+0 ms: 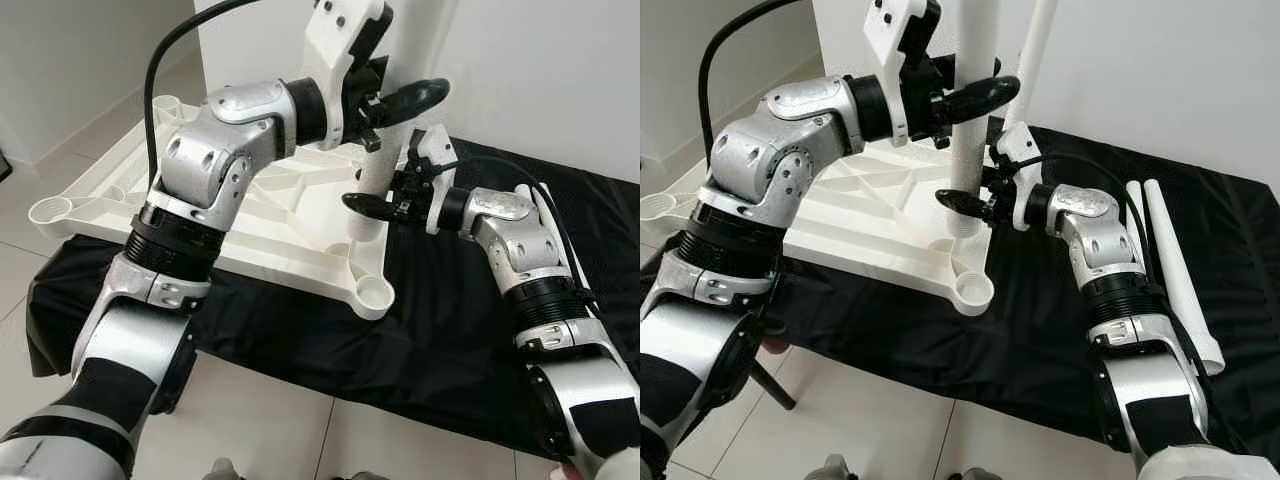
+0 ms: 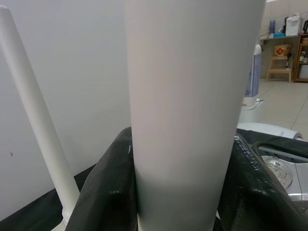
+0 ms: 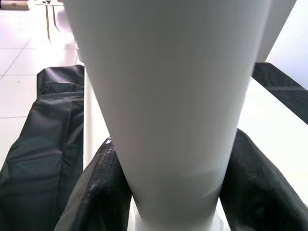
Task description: Building children table
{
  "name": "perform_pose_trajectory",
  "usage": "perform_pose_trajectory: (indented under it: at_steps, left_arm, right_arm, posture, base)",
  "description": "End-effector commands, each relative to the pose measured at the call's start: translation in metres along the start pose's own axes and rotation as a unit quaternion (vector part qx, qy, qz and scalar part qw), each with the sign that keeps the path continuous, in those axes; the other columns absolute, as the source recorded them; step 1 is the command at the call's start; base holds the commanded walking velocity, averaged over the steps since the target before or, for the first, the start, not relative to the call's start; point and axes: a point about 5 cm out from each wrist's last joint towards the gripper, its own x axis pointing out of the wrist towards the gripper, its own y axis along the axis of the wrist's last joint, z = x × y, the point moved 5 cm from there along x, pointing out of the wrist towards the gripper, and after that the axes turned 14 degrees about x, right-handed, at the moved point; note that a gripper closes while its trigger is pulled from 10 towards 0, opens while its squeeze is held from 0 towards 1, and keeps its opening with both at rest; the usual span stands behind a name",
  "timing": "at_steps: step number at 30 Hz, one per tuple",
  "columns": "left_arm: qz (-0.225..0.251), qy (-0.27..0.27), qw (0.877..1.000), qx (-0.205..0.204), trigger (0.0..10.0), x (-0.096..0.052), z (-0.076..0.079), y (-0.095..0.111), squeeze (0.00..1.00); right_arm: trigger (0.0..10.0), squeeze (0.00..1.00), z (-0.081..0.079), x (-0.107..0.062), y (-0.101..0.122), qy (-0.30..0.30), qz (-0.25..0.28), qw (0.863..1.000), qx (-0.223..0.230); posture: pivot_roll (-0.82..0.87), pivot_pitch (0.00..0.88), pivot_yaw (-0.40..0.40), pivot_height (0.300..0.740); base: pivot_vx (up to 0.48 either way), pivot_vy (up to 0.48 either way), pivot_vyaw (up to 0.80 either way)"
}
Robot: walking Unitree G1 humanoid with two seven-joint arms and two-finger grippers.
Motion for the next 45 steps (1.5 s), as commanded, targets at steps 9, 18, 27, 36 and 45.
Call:
perform_pose_trajectory:
  at_steps: [9, 18, 27, 36, 45]
  left_arm:
    - [0.012, -0.007, 1.0, 0.016, 10.0, 0.001, -0.003, 0.011, 0.0]
    - [0.02, 0.005, 1.0, -0.019, 10.0, -0.002, -0.01, 0.012, 1.0]
    - [0.036, 0.012, 0.998, -0.057, 10.0, -0.008, -0.013, 0.014, 0.0]
    - [0.064, 0.087, 0.985, -0.134, 10.0, -0.028, -0.037, 0.011, 0.0]
    - [0.009, 0.167, 0.973, -0.159, 10.0, -0.047, -0.031, -0.042, 0.0]
  right_arm:
    - [10.0, 0.0, 0.005, -0.003, -0.001, -0.013, 0.0, 1.0, 0.008]
    - [10.0, 0.0, 0.009, -0.002, 0.004, -0.025, 0.014, 1.0, 0.014]
    - [10.0, 0.0, 0.015, -0.002, 0.008, -0.051, 0.043, 0.997, 0.032]
    - [10.0, 0.0, 0.028, -0.006, 0.013, -0.108, 0.084, 0.989, 0.057]
    - [10.0, 0.0, 0.027, -0.007, 0.009, -0.125, 0.111, 0.983, 0.079]
  posture:
    - [0.0, 0.0, -0.071, 0.74]
    - [0.01, 0.0, -0.069, 0.74]
    - [0.01, 0.0, -0.068, 0.74]
    - [0.01, 0.0, -0.064, 0.74]
    - [0.0, 0.0, -0.062, 0.74]
  base:
    - [0.0, 0.0, 0.0]
    - [0.0, 0.0, 0.0]
    - [0.0, 0.0, 0.0]
    - [0.0, 0.0, 0.0]
    - [0.0, 0.0, 0.0]
